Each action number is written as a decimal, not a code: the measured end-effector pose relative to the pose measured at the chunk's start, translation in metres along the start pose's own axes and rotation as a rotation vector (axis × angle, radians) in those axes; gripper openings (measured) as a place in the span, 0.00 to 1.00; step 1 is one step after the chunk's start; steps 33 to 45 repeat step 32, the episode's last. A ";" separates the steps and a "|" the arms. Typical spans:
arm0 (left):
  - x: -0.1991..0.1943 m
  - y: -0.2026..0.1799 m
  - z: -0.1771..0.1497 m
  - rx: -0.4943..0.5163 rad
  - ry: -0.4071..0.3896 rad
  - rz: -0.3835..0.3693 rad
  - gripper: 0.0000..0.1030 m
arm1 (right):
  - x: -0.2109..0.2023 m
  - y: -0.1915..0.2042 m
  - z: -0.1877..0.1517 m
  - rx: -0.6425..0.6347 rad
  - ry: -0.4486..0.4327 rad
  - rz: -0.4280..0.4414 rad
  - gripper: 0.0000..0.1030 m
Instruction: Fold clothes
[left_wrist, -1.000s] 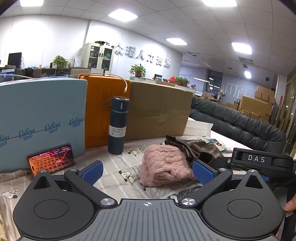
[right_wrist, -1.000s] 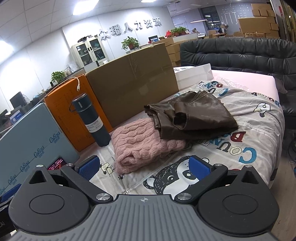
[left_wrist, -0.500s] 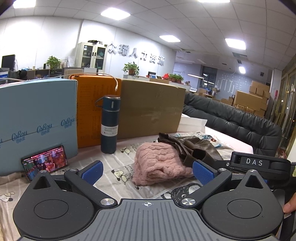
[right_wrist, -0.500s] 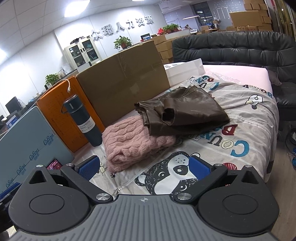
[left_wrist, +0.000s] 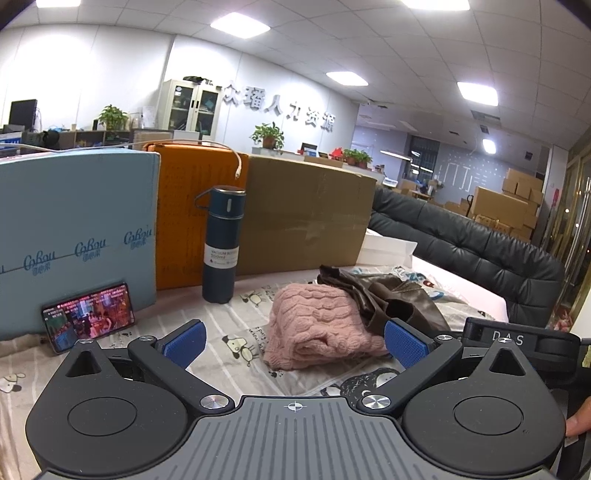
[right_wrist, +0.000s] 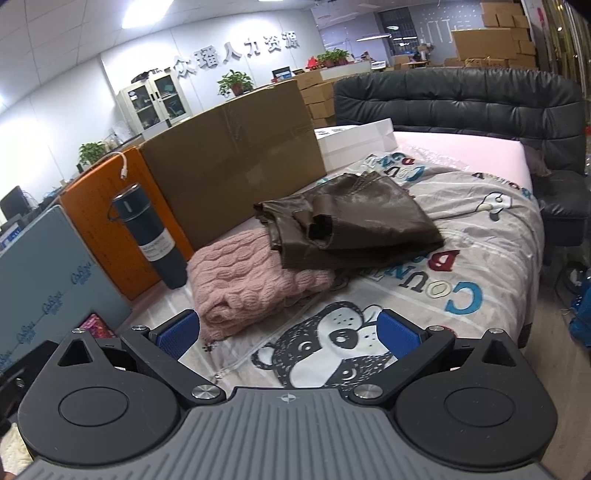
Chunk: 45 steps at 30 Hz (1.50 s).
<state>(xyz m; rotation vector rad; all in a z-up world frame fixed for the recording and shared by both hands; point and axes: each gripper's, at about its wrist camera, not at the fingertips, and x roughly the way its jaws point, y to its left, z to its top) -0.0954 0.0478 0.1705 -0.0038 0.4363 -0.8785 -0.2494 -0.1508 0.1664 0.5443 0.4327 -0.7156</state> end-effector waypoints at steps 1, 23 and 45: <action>0.001 0.000 0.000 -0.003 0.001 -0.001 1.00 | 0.000 -0.001 0.000 -0.001 -0.001 -0.007 1.00; 0.007 -0.001 -0.004 -0.022 0.005 -0.012 1.00 | 0.008 -0.002 -0.006 -0.034 0.021 -0.065 1.00; 0.008 0.002 -0.007 -0.040 0.008 -0.019 1.00 | 0.010 0.001 -0.009 -0.047 0.032 -0.071 1.00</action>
